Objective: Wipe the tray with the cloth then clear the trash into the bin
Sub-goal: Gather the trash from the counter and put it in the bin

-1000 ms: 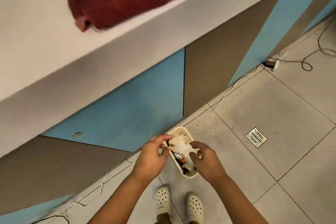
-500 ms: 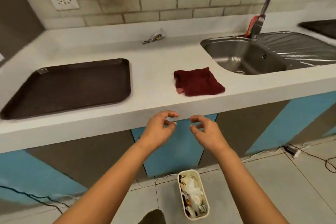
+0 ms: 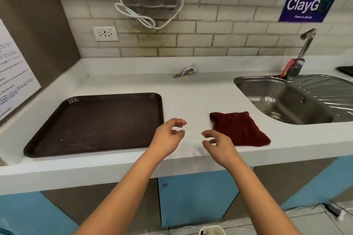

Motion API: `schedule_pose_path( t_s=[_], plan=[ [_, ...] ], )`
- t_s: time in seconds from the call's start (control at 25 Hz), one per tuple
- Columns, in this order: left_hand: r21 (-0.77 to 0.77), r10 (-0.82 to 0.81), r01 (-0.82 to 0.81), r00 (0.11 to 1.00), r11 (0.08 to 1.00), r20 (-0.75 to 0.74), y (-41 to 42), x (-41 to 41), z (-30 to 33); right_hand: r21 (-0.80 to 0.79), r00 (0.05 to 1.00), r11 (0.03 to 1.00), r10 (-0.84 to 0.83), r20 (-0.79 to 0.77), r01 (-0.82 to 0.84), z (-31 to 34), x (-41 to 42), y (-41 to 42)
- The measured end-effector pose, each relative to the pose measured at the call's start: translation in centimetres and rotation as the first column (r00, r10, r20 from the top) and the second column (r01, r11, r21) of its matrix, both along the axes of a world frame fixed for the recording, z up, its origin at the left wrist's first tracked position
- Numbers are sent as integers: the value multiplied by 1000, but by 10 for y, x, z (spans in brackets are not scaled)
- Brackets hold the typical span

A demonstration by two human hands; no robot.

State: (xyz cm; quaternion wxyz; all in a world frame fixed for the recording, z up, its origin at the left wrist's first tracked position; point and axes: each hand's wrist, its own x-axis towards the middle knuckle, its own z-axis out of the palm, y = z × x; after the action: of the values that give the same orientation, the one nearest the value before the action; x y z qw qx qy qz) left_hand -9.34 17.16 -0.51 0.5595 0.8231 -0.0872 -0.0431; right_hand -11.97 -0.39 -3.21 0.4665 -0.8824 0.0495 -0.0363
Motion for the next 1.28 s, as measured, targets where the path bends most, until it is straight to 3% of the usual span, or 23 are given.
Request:
schedule_pose_path(
  t_s=[0.36,0.6,0.8,0.96,1.16,1.28],
  plan=[
    [41,3,-3,1000,999,5,45,200,12,-121,989,987,-119,-89,108,9,186,18],
    [269,-128,122,992,955,7,19,311,-11,-223,963,947,-256,-82,233,-5,273,-7],
    [523,-263,202,964,828,43,2,390,-33,-469,959,859,-271,-79,204,-31,311,-22],
    [644,-293,189,954,741,58,-16,445,-44,-546,947,788,-321,33,286,-46,324,-25],
    [621,-299,125,936,774,184,-31,509,-61,-580,929,735,-352,115,350,-55,329,-22],
    [617,-124,-23,973,787,195,-45,528,-60,-554,926,752,-362,106,358,-56,332,-26]
  ],
)
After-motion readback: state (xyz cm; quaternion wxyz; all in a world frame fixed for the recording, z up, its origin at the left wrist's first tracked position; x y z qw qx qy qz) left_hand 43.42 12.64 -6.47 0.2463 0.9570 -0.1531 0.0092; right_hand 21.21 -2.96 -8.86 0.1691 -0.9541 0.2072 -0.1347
